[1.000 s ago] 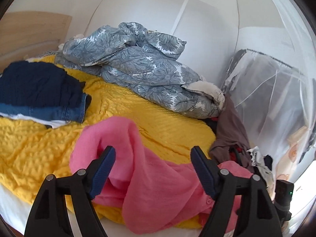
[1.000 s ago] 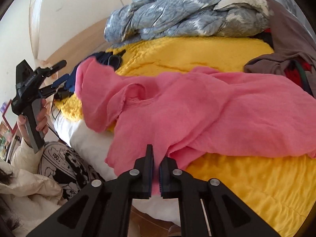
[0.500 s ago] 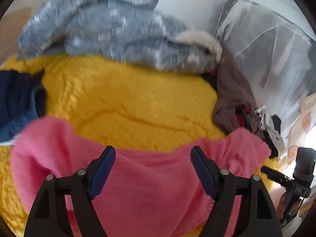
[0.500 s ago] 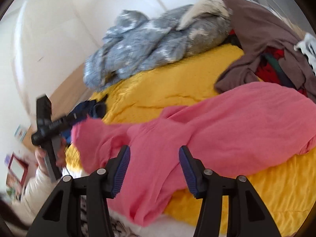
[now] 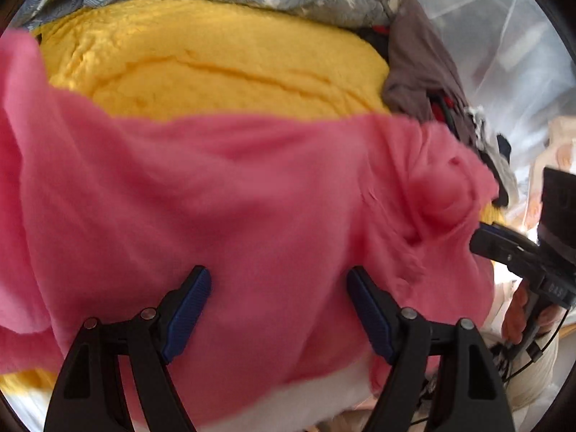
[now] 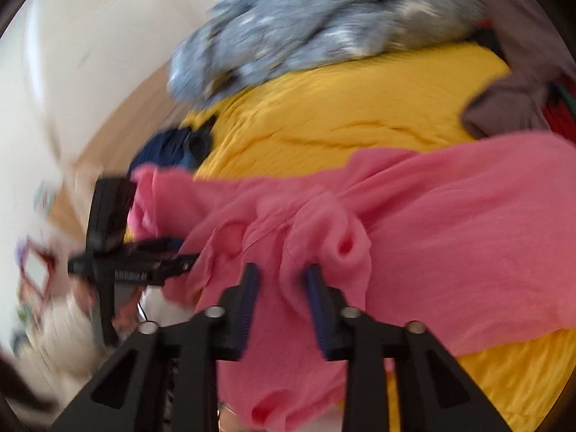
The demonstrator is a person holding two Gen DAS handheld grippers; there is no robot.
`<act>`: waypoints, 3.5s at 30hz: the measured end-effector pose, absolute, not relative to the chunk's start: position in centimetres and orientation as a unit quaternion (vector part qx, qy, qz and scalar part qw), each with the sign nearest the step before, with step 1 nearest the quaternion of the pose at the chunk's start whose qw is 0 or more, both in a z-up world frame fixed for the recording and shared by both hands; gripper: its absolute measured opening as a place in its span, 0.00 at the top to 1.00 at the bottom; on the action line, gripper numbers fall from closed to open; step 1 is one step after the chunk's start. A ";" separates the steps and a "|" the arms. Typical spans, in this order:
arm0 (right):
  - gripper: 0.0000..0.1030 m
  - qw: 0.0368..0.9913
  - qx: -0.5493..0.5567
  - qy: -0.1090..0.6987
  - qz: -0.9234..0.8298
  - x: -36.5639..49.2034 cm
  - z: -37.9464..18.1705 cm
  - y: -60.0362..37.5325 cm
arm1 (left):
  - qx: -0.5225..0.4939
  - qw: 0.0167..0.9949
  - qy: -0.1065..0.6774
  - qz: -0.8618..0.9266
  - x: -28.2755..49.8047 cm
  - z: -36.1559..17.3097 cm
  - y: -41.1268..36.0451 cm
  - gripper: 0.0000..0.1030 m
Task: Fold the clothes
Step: 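Release the pink shirt from the left tool while the right tool grasps the shirt, then grasp the pink shirt near its buttons with the left tool while the right tool grasps fabric, then lift the pink shirt high with both tools to shake it out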
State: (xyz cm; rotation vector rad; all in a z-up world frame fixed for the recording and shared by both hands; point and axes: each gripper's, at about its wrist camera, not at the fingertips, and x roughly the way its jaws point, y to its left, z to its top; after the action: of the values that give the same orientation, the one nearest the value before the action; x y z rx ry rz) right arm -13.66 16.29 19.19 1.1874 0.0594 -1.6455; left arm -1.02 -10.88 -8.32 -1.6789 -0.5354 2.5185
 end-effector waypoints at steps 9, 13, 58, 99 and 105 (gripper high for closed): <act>0.86 0.607 0.449 0.082 -0.650 -8.5 20.8 18.4 | -0.456 0.075 -0.233 0.856 4.5 -4.3 -11.8 0.22; 0.86 0.602 0.436 0.061 -0.667 -8.8 21.5 19.5 | -0.385 0.034 -0.276 0.880 4.5 -1.6 -15.0 0.22; 0.38 0.450 0.528 -0.084 -0.715 -15.9 18.4 19.9 | -0.491 0.109 -0.176 0.846 -4.5 -5.4 -9.8 0.22; 0.95 0.471 0.115 -0.041 -0.874 -9.1 45.8 17.6 | -0.126 -0.004 -0.168 0.978 3.3 22.3 -12.9 0.97; 0.95 0.462 0.039 -0.048 -0.885 -5.7 55.1 18.6 | -0.028 -0.044 -0.118 0.992 8.8 32.5 -10.5 0.97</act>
State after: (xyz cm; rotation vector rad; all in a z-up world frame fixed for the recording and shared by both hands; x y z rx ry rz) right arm -5.73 18.63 55.07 0.0965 -0.1183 -2.1758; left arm 8.75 -10.53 32.49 -0.0898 -0.3822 3.2062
